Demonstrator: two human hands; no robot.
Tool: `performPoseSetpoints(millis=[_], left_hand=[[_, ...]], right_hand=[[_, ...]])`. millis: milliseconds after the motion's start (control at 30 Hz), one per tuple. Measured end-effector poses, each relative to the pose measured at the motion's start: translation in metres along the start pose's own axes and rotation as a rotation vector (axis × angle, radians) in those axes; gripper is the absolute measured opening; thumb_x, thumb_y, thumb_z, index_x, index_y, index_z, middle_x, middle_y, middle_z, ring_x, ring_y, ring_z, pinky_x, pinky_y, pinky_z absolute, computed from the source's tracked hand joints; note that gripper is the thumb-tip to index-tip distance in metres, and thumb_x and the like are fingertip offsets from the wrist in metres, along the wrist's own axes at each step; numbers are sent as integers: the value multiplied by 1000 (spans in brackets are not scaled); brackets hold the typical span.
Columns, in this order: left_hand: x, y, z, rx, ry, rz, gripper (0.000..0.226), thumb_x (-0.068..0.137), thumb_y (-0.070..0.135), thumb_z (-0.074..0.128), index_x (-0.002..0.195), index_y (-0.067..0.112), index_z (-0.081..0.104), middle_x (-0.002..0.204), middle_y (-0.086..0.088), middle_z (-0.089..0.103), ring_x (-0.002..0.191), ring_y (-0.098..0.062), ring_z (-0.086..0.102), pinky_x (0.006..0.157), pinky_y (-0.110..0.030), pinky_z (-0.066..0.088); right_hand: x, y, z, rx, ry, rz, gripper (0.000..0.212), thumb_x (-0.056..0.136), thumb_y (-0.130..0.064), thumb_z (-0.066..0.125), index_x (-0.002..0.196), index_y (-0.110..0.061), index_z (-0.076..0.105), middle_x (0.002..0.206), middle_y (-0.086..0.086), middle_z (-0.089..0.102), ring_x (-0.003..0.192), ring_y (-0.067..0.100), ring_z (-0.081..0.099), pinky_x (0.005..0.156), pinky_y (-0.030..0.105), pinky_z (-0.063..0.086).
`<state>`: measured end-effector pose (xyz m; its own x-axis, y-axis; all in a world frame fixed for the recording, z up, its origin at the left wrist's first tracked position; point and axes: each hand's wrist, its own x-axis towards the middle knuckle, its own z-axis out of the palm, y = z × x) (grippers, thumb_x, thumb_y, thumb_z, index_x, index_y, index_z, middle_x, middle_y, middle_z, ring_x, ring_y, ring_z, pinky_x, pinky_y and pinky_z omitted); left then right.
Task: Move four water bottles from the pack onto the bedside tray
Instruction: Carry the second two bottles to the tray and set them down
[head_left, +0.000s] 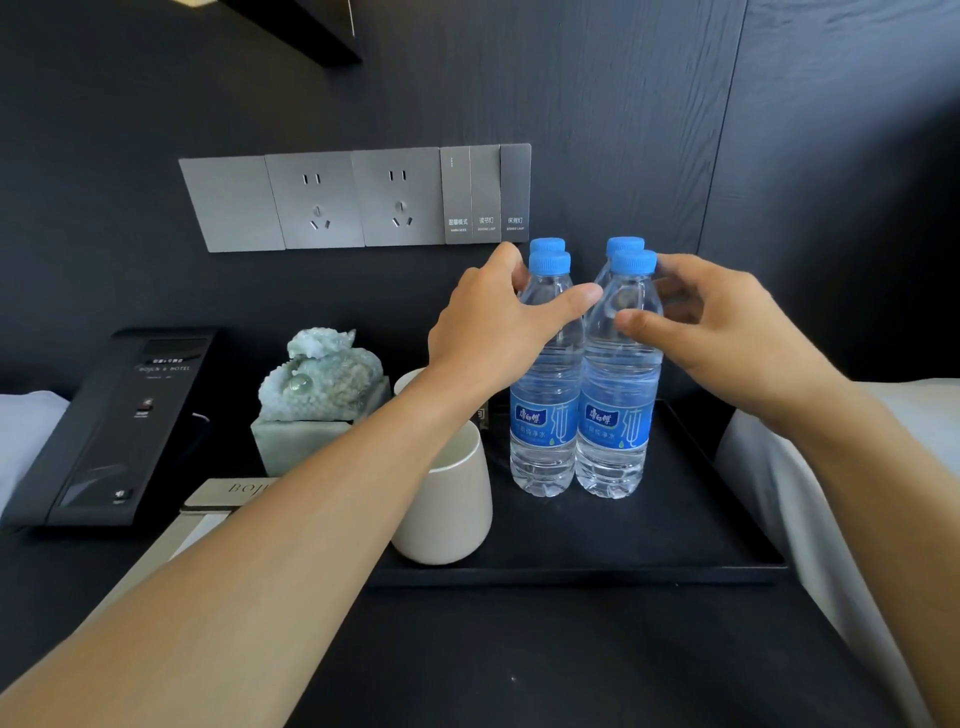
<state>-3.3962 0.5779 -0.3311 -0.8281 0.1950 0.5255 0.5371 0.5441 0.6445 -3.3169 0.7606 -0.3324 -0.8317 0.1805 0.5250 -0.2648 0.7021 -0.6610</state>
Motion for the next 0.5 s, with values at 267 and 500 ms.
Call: performPoseSetpoints(millis=[267, 500], left_hand=[[0, 1, -1, -10, -15, 2, 58, 80, 72, 68, 98, 19, 54, 99, 0, 67, 87, -18, 66, 70, -41, 55], [-3, 3, -4, -38, -19, -4, 59, 79, 71, 71, 98, 17, 55, 98, -1, 69, 88, -21, 68, 76, -49, 59]], right_hand=[[-2, -1, 1, -48, 32, -3, 44, 83, -43, 78, 124, -33, 67, 91, -1, 73, 87, 21, 73, 80, 41, 60], [-2, 3, -4, 6, -3, 19, 52, 85, -33, 79, 135, -28, 64, 107, -5, 73, 95, 15, 72, 92, 43, 59]])
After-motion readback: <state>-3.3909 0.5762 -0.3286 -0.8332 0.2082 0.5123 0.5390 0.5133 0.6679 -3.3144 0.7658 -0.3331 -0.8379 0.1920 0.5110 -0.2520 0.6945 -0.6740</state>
